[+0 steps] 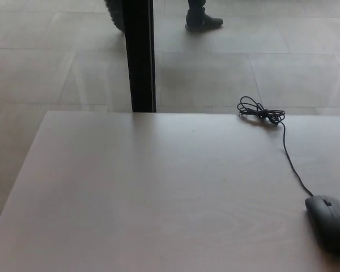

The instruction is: The robot uses its right fingers to click on the left button of the black mouse placed on the table.

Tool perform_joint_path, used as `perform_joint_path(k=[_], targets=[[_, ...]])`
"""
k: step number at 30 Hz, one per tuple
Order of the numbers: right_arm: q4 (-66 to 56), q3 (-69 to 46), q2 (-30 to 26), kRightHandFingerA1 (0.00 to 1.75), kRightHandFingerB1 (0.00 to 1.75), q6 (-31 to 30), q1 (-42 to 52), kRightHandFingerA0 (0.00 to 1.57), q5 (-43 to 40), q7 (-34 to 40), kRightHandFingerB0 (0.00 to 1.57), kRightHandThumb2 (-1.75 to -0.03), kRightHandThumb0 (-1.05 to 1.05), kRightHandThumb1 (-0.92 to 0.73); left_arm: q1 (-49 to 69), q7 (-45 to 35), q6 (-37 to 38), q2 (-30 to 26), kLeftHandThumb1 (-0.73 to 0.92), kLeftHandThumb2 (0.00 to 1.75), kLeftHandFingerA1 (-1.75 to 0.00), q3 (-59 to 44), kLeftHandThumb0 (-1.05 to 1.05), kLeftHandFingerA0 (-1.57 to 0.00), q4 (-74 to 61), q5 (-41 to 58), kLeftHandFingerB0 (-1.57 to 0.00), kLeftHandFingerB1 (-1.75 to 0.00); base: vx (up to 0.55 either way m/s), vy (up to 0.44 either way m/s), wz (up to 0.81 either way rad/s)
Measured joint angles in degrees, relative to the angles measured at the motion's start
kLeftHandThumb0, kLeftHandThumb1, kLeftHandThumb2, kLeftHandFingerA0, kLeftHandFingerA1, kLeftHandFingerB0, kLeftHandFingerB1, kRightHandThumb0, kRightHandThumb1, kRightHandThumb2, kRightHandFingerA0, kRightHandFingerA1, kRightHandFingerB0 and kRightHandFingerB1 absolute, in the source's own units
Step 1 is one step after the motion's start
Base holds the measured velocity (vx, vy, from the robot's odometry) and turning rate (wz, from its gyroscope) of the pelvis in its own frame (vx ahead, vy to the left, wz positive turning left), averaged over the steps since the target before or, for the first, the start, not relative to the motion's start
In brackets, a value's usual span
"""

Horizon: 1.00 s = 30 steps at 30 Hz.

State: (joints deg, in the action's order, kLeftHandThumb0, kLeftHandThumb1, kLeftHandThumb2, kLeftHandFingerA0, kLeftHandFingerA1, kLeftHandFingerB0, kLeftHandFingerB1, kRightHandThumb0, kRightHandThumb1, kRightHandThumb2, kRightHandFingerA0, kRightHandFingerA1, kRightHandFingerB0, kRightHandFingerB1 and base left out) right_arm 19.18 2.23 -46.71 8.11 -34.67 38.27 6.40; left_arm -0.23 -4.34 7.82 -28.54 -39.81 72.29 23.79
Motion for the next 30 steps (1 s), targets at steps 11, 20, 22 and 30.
perform_joint_path(k=[11,20,22,30], targets=[[-0.5,-20.8,-4.4,0.54,0.35,-0.5,12.8,0.35,-6.8,-0.9,0.37,-0.66,-0.74,-0.84,0.9,-0.1,0.0,0.0,0.92,0.77,-0.57,0.3,-0.89,-0.69,-0.1,0.0,-0.60,-0.46,0.00,0.000,0.01],[1.3,-34.2,1.0,0.76,0.38,-0.3,27.6,0.80,-13.0,-1.3,0.40,-0.65,-0.66,-0.83,0.8,-0.1,0.0,0.2,0.92,0.70,-0.57,0.0,-0.92,-0.67,0.0,0.1,-0.61,-0.48,0.00,0.000,0.00],[1.3,-35.8,3.7,0.98,0.49,-0.4,29.9,0.89,-14.3,-1.4,0.21,-1.04,-0.47,-0.59,0.8,-0.1,0.0,0.2,0.92,0.77,-0.58,-0.1,-0.93,-0.64,0.0,0.1,-0.55,-0.47,0.00,0.000,0.00],[2.6,-40.8,19.7,0.42,0.34,-0.8,35.7,0.48,-20.6,-1.2,0.35,-0.64,-0.46,-0.81,0.7,-0.1,0.0,0.3,0.92,0.73,-0.58,-0.1,-0.90,-0.66,0.0,0.1,-0.54,-0.47,0.00,0.000,0.00]])
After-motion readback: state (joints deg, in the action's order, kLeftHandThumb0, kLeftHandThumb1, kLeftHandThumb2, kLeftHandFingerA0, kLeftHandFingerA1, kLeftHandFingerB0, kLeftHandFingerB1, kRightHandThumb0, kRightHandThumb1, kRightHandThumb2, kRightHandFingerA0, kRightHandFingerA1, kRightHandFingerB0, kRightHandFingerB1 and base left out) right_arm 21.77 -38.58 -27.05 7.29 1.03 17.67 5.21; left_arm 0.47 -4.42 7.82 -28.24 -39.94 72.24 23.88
